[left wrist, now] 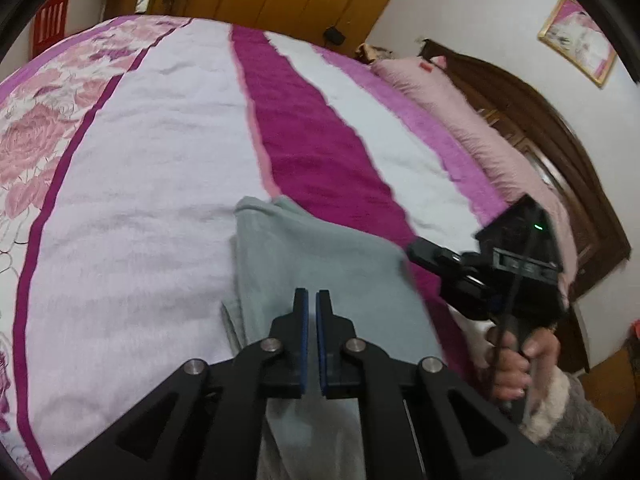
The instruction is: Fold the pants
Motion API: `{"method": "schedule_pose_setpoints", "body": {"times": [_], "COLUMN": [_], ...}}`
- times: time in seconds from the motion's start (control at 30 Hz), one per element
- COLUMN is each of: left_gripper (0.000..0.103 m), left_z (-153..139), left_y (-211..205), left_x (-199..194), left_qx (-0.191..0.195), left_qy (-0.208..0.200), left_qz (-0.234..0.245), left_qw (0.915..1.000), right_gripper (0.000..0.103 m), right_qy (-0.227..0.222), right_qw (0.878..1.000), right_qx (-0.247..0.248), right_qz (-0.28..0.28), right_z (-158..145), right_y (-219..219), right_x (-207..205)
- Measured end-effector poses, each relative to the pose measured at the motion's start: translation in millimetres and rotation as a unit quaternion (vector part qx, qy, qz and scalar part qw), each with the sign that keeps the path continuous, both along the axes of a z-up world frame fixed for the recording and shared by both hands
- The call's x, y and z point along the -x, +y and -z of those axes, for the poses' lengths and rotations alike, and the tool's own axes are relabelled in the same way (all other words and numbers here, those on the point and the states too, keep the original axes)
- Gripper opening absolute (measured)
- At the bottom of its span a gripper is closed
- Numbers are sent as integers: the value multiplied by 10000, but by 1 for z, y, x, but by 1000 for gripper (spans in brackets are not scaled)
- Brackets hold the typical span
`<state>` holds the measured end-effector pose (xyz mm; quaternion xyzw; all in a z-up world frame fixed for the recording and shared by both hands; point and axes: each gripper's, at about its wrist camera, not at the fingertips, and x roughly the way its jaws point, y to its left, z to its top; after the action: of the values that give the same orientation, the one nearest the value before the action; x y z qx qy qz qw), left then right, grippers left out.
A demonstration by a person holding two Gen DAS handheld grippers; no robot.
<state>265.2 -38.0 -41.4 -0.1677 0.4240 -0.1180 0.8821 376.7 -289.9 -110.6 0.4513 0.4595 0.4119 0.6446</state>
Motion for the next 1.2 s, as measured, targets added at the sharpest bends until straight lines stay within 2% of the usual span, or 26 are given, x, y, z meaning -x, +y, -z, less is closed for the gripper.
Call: {"method": "schedule_pose_setpoints", "body": {"times": [0.2, 0.3, 0.33, 0.53, 0.67, 0.83, 1.0, 1.13, 1.2], "left_gripper": [2, 2, 2, 2, 2, 2, 2, 3, 3], "left_z": [1, 20, 23, 12, 15, 29, 21, -2, -2], "left_y": [-6, -9, -9, -2, 1, 2, 7, -7, -22], "left_x": [23, 21, 21, 36, 52, 51, 56, 76, 82], "left_qx": [104, -161, -182, -18, 277, 27, 188, 274, 136], "left_qy": [118, 380, 370, 373, 501, 482, 525, 291, 283], "left_qz": [195, 240, 239, 316, 359, 353, 256, 698, 980], "left_qw": [9997, 9989, 9989, 9988, 9977, 9982, 9981, 9968, 9947], "right_gripper": [3, 3, 3, 3, 3, 2, 2, 2, 2], "right_qy": [117, 106, 47, 111, -26, -145, -165, -336, -369], "right_qw": [9993, 9975, 9978, 9968, 9953, 9905, 9905, 9855, 9838], "right_qx": [-45, 363, 278, -45, 182, 582, 487, 615, 669], "right_qz": [-338, -599, -608, -793, -954, -1238, -1277, -1547, -1624], "right_z": [4, 13, 14, 5, -1, 10, 5, 1, 5], "right_y": [15, 21, 20, 12, 14, 30, 29, 27, 30], "right_x": [8, 16, 18, 36, 56, 60, 63, 88, 90]}}
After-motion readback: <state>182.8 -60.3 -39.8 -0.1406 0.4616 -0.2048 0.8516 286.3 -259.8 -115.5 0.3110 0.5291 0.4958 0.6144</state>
